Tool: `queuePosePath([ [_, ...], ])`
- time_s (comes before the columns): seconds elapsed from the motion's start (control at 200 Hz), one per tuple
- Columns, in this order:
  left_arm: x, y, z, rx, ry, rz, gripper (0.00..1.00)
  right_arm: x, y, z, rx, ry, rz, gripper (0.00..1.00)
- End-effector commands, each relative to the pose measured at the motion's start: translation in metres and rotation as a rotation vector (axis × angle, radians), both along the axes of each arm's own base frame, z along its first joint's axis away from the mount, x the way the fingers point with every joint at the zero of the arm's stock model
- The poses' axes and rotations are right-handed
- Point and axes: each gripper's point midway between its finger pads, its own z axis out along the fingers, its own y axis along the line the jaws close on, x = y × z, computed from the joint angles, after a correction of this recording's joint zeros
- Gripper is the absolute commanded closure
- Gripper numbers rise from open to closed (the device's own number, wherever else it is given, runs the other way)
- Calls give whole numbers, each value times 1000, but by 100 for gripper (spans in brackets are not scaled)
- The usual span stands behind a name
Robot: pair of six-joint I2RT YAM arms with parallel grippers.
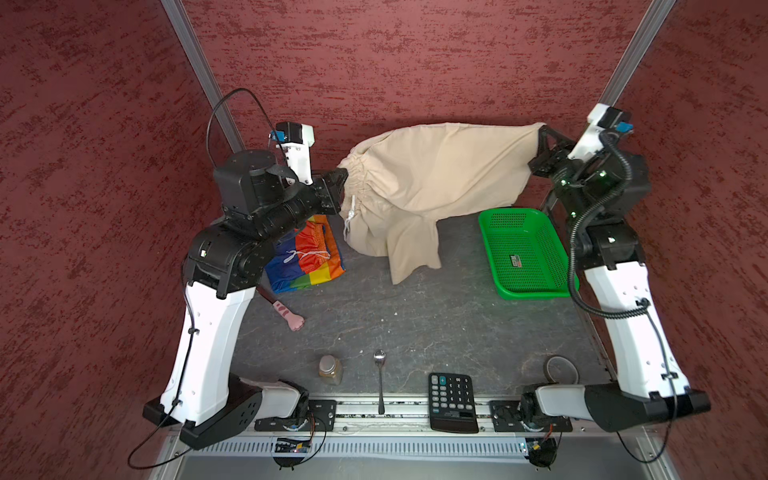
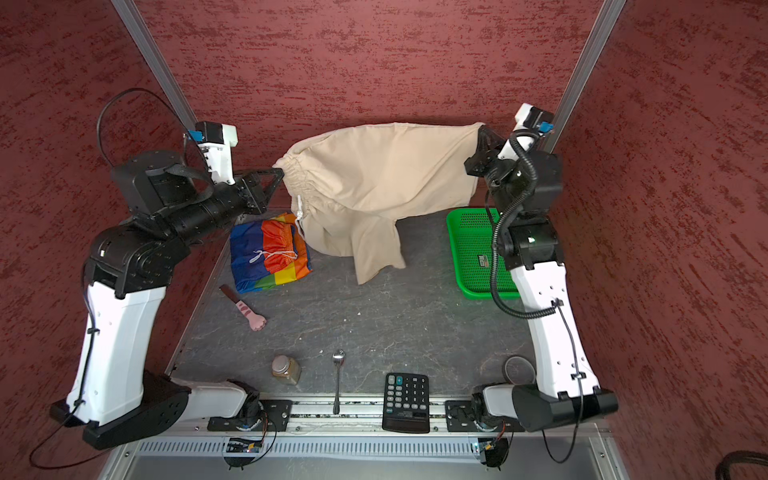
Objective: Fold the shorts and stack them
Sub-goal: 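Raise the beige shorts high with both grippers, stretching them between the grippers, then lower the beige shorts flat onto the table with both grippers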
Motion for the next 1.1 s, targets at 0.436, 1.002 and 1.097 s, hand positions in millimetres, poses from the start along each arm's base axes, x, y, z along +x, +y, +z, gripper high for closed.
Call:
queuePosePath([
  [0.436,-59,-9,42,-30,-132,-61,100,-86,-92,101,6,-119,-534,100],
  [1.002,108,59,-237,-94,456,234,100,235,9,-282,-55,696,-120,100],
  [1.097,134,82,-278,-129,537,289,100,267,21,-332,-72,772,-101,100],
])
